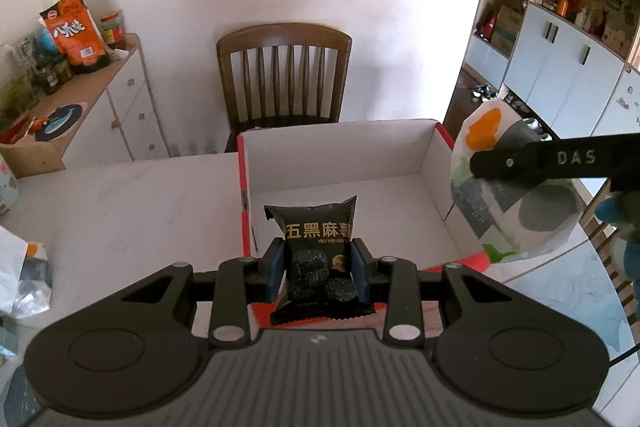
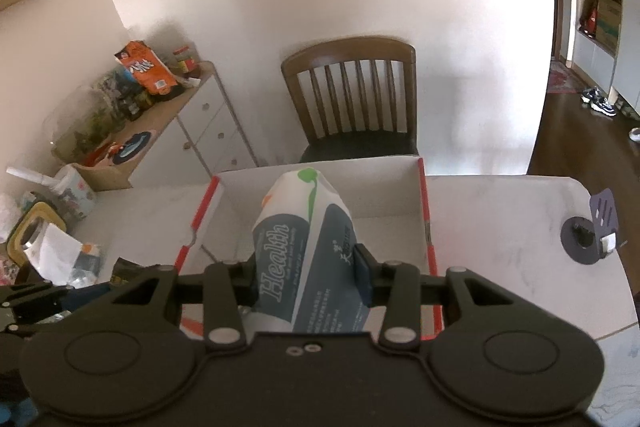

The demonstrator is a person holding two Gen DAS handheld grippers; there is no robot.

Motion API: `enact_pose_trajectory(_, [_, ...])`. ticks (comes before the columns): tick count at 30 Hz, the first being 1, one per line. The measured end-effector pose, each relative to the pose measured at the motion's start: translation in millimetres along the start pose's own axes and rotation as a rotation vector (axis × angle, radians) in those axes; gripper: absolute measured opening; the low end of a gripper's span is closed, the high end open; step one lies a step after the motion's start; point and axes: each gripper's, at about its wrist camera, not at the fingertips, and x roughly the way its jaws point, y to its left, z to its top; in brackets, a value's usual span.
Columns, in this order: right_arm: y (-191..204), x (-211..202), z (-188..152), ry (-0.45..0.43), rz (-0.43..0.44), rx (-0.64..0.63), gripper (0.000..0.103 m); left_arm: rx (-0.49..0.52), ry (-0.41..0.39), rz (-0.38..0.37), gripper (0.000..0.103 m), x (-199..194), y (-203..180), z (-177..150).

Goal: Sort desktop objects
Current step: 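Carry the black snack bag and white wipes pack over the red box with both grippers, then lower both items into the red box and open both grippers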

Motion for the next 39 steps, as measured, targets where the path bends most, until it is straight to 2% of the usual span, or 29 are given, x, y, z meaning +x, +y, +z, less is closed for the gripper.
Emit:
enact_pose_trajectory(7, [-4.6,28.0,13.7,0.023,-0.008,0.009,0.042,0.037,0.030,-0.002,0.033,31.1,-2.2,13.2])
enact_pose_trajectory(18, [-8.2,75.9,14.2,0.099,-0.036,-0.023,0.042,0.047,0.100,-0.013,0.033,88.1,2.7,19.7])
enact_pose_trajectory(26, [-9.3,116.0,7.9,0.243,-0.050,-0.060,0.042,0.074,0.153,-0.015,0.033,119.8,0.1,23.6])
enact_pose_trajectory(39, [-11.7,146.9,-11.5,0.301,-0.061,-0.087,0.043,0.152,0.224,-0.026,0.033,154.3,-14.7,12.4])
